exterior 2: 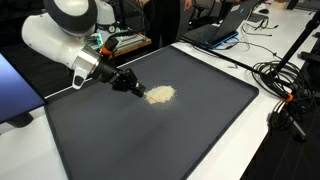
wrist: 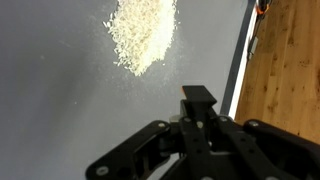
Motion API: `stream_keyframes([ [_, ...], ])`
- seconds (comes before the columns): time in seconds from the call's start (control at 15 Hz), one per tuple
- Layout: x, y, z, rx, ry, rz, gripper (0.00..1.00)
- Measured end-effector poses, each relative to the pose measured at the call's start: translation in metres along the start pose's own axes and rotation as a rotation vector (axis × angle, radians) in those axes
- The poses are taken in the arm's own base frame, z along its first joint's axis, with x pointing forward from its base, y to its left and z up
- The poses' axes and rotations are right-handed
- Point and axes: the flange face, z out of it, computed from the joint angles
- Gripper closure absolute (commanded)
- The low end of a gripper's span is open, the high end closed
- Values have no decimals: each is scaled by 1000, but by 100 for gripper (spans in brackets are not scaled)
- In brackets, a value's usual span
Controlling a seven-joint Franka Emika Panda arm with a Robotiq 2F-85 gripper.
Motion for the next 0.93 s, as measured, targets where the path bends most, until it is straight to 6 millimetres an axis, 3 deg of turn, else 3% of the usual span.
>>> stream_keyframes([
  [0.27,-10,-34,-30,-89,60,-112,97],
  [0.47,-27,-66,-40,-179,110,-218,97],
  [0.93,-77,-129,-25,-374,174,-439,97],
])
